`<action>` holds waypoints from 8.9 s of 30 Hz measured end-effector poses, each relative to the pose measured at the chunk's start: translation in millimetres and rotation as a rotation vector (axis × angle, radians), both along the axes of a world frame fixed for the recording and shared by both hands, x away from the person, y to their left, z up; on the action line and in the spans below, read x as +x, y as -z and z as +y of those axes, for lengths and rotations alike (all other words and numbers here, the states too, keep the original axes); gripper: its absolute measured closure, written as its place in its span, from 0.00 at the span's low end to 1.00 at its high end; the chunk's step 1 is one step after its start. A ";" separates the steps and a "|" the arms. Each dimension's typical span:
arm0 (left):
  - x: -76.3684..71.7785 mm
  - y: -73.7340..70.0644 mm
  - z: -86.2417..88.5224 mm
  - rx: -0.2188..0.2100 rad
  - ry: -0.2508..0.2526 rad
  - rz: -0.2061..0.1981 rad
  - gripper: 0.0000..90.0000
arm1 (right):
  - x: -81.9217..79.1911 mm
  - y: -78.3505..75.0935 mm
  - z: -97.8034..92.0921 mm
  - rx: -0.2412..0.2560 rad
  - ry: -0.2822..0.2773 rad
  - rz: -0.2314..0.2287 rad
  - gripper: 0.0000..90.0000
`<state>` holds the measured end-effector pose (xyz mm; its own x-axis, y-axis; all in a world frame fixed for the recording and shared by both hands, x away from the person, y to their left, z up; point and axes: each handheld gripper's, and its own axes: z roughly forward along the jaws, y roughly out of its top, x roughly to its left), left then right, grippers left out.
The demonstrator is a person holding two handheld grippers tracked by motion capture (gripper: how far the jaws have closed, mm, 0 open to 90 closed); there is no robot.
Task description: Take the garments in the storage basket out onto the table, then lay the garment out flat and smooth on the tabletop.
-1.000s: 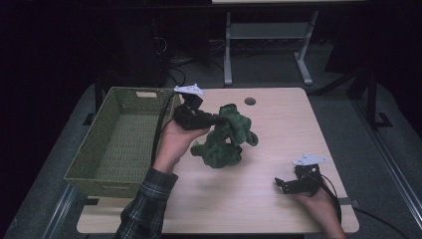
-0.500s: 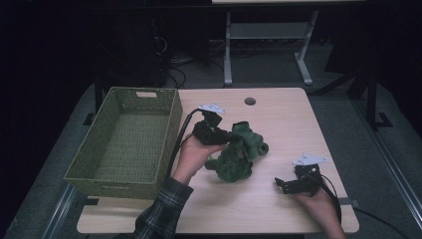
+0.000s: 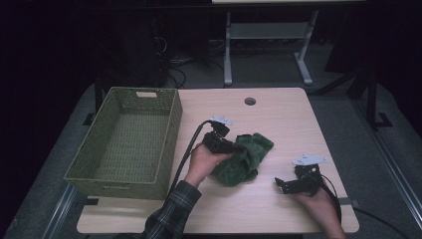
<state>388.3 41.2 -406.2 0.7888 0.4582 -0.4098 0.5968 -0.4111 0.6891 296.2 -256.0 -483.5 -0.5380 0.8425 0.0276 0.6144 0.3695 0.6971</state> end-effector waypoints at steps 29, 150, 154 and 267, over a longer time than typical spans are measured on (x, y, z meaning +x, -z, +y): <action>-20.8 -1.6 -12.3 0.100 0.030 -0.117 0.60 | -4.3 -0.2 0.3 0.005 0.008 0.005 0.00; -87.1 -6.2 56.0 0.085 0.024 -0.130 0.95 | -28.6 -44.8 -3.0 0.127 -0.193 -0.064 0.95; -89.0 11.2 44.7 0.111 0.063 -0.086 0.99 | -18.0 -33.0 3.3 0.100 -0.209 -0.008 1.00; -10.8 -23.9 38.6 0.072 0.032 -0.158 0.97 | 22.6 -70.8 5.8 0.156 -0.152 -0.055 0.94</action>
